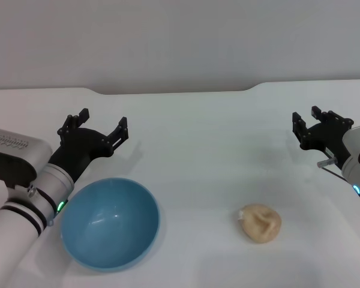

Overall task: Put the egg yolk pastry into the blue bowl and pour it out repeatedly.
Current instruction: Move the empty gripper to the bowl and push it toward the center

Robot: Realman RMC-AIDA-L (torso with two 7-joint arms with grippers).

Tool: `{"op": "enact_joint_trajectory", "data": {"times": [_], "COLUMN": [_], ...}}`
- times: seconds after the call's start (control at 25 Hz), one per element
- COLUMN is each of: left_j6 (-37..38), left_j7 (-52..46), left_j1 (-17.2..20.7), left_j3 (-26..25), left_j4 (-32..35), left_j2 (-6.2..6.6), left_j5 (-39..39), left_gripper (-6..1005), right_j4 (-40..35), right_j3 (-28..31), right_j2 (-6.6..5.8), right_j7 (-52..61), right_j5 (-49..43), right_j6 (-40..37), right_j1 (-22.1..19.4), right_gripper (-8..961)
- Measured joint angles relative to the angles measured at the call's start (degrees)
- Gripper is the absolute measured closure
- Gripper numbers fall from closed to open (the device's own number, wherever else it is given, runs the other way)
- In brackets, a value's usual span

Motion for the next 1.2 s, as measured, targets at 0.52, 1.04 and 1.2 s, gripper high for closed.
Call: {"op": "enact_joint_trajectory", "data": {"times": [0.52,1.04,1.2], "left_j6": [0.1,-10.3,-28.5], "left_j7": [-1.1,-6.2,-7.3], "left_j1": [1.1,-3.3,-2.2], "left_j3": [0.0,-7.0,-16.2], "left_j4": [1.4,11.4,23.1], "left_j2": [0.13,5.09,7.12], "left_j5": [0.1,8.6,15.0], "left_gripper": [122,122,121], "right_j4": [0.0,0.0,0.0], "right_j3": [0.1,-0.3,-0.3], "right_j2": [0.09,0.12,0.21], "right_j7": [0.0,0.4,0.4], "right_j5": [0.0,-0.3,-0.4], "right_j6": [0.1,0.1,0.1], "right_j1": [-0.6,-0.8,-1.2], "right_gripper": [583,583,584]}}
